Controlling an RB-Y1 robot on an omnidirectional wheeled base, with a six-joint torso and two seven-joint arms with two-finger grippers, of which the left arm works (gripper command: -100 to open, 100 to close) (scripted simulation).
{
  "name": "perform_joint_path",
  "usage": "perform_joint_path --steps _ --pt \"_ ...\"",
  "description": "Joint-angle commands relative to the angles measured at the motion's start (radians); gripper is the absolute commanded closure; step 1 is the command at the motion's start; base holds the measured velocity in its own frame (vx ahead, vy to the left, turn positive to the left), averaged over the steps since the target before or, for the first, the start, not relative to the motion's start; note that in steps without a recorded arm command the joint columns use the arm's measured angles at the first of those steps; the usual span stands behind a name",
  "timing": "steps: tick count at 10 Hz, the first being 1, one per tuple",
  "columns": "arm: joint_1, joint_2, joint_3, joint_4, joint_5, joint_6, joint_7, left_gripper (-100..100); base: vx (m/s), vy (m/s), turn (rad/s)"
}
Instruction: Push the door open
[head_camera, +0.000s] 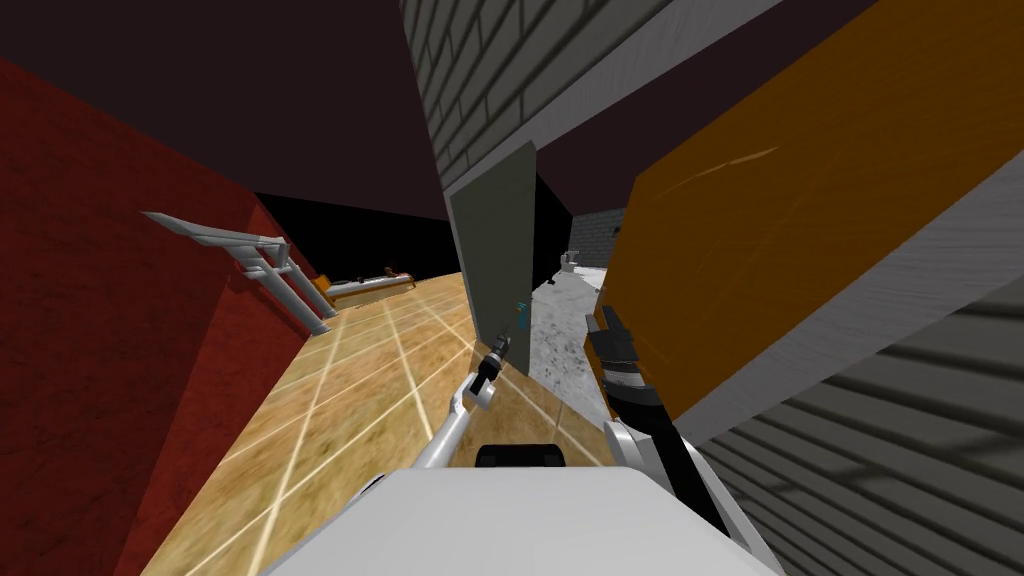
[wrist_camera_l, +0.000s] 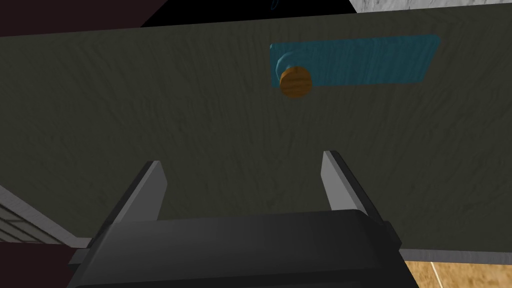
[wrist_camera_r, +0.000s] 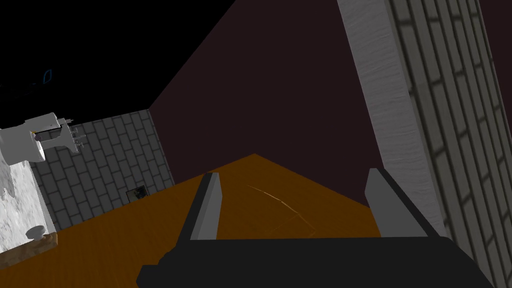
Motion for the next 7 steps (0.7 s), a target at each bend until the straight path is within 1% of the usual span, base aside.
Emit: perform_joint_path --steps 1,4,5,6,7 --pt "-0.02 -0.008 -0.008 0.039 -0.002 -0.008 0.003 -100 0.097 0.087 -0.03" --pt "-0.053 -0.02 -0.023 0.092 -0.005 -0.009 0.01 -100 0.085 0.084 -0.029" --pt "-0.072 -0.028 -0.032 0.123 -0.007 -0.01 0.014 -100 0.122 0.083 -0.044" --pt "-0.082 -0.033 -0.037 0.139 -0.008 -0.011 0.016 -100 0.117 0.084 -0.033" --pt "-0.101 -0.041 -0.046 0.17 -0.01 -0.012 0.02 -100 0.107 0.119 -0.035"
